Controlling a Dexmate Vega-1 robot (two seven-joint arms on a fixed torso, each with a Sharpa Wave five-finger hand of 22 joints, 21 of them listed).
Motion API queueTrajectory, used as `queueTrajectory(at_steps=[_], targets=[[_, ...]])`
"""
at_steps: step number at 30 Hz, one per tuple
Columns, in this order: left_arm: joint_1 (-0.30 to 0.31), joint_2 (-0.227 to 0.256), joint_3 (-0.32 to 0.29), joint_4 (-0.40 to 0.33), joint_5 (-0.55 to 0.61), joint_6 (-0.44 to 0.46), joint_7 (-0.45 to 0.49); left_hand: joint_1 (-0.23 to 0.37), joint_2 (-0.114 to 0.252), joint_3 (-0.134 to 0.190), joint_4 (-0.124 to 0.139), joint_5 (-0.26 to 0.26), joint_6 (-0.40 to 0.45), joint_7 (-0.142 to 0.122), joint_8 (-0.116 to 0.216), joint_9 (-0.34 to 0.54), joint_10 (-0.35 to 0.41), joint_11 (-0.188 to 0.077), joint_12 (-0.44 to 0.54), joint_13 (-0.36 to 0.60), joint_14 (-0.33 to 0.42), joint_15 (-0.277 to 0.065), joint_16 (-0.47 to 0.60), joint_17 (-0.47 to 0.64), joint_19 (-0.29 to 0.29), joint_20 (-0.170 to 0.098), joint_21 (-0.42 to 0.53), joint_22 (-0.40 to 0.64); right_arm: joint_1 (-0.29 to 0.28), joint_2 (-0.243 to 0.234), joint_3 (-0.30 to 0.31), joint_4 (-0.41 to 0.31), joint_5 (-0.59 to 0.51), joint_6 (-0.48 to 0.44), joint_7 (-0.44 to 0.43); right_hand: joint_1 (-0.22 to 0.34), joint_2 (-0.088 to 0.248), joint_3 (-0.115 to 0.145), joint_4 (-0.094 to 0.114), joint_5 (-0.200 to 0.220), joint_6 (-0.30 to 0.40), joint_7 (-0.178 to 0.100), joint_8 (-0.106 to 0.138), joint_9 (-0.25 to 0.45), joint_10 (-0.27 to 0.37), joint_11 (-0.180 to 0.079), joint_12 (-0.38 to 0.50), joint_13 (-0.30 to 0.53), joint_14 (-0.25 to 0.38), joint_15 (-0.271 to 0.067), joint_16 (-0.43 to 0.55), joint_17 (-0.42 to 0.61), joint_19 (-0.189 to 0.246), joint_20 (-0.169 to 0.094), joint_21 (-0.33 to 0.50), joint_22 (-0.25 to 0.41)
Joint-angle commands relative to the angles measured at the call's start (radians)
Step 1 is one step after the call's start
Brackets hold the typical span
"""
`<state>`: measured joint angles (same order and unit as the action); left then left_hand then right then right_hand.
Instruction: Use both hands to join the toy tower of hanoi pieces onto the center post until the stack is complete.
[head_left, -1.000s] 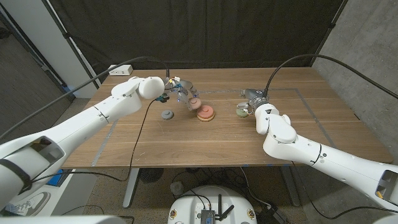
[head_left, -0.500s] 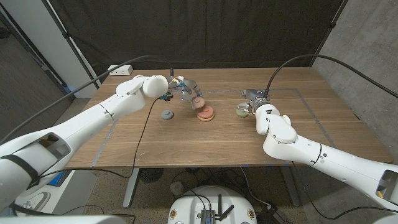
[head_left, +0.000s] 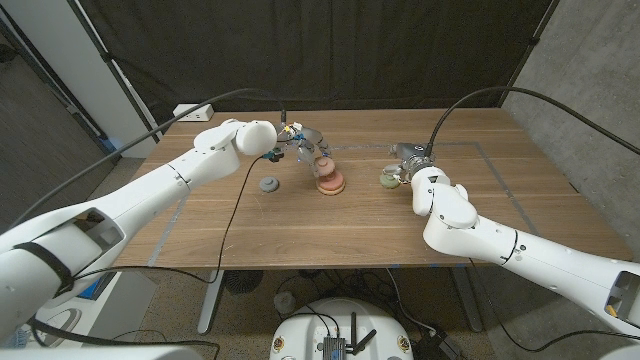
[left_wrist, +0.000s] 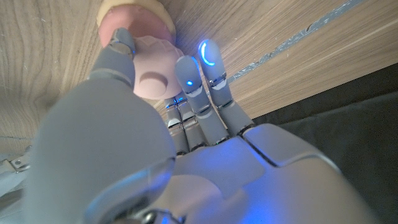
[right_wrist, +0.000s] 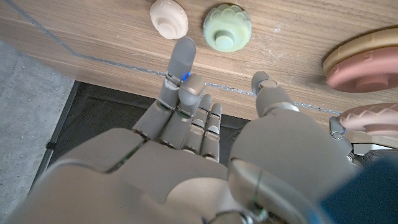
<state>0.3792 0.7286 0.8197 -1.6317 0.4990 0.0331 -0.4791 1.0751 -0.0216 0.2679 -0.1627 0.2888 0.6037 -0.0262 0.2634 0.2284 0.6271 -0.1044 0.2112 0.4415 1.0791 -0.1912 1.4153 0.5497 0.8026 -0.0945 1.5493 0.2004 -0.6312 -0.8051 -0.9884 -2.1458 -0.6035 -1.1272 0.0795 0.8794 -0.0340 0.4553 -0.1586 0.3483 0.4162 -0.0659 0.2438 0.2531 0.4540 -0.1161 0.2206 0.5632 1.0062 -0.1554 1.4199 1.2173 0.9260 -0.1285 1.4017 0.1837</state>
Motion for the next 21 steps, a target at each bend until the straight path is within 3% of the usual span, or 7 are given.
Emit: queueTrajectory(at_steps=[1,21], targets=[[-0.014,-0.024,0.022,0.025,0.012,-0.019,-0.006,0.001,0.018,0.014,0.003,0.007,-0.001,0.007,-0.003,0.017,0.058,-0.052,-0.001,0.068,0.007,-0.029,-0.001,0.003,0.008,-0.117,0.0,0.0,0.002,-0.01,-0.004,-0.009,0.019,-0.013,-0.016,-0.002,0.01,0.008,0.0,0.006,0.012,-0.001,0.0,0.002,0.008,-0.003,-0.005,0.003,0.01,-0.062,0.001,0.003,0.008,-0.091,-0.003,0.001],[-0.018,-0.044,0.038,0.057,0.016,-0.029,0.003,-0.002,0.017,0.013,0.005,0.005,-0.004,0.006,-0.011,0.017,0.053,-0.051,-0.007,0.066,0.006,-0.029,-0.008,0.003,0.008,-0.116,0.0,0.0,0.019,-0.022,-0.02,-0.014,0.039,-0.02,-0.024,-0.002,0.011,0.01,-0.001,0.007,0.013,0.0,-0.001,0.003,0.008,-0.002,-0.006,0.003,0.01,-0.062,0.001,0.003,0.009,-0.09,-0.003,0.002]])
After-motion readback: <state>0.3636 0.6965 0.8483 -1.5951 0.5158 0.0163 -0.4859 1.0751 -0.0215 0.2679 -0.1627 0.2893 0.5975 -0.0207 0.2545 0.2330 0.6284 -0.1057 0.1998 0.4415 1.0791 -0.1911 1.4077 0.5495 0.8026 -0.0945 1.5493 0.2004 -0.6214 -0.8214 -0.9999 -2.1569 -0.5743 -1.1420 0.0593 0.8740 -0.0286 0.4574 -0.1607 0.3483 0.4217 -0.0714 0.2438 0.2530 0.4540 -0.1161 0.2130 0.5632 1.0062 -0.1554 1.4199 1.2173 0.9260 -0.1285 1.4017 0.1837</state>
